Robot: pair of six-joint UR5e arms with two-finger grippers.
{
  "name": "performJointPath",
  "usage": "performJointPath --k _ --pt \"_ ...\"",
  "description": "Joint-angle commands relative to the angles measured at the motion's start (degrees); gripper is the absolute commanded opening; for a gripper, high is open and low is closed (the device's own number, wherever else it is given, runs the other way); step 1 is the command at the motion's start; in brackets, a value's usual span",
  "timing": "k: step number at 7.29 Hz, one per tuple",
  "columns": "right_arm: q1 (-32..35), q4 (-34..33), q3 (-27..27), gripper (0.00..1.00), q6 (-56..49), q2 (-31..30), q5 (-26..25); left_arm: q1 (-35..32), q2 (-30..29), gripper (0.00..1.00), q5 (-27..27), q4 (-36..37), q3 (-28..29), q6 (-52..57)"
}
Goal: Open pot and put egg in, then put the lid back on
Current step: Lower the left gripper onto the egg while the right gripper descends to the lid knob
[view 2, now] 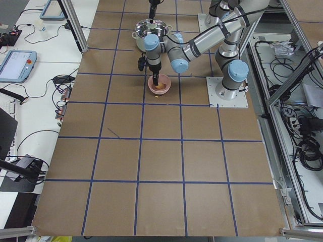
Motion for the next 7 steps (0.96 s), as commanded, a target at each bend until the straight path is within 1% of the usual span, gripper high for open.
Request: performJointPath --k 1,2,3,4,5,6,7 --pt "-0.4 -0.5 1.2 1.0 -4.5 0.0 -0.4 0.2 -1.5 1.0 0.4 2.7 -0.6 0.3" --pt "-0.4 -0.7 3.1 1.0 -4.4 0.0 -0.3 0.1 -1.5 1.0 0.4 2.7 -0.6 0.3" --pt "-0.4 -2.7 4.2 1.0 -4.5 0.0 -0.3 0.1 -1.7 1.0 0.4 2.7 -0.7 0.3" --pt "-0.4 -3.5 4.2 0.9 -4.5 0.0 -0.3 0.1 -1.7 1.0 0.5 2.7 -0.7 0.2" --pt "-0.4 -3.6 4.0 0.62 -4.8 0.0 -0.2 0.2 -1.8 1.0 0.5 2.7 -0.6 -0.3" --pt "-0.4 -4.0 3.8 0.45 -5.0 0.0 -0.2 0.2 -1.8 1.0 0.7 2.6 -0.7 -1.3" --pt "-0.5 -4.0 3.7 0.37 -5.8 0.1 -0.2 0.1 -1.8 1.0 3.4 2.6 -0.7 -2.7"
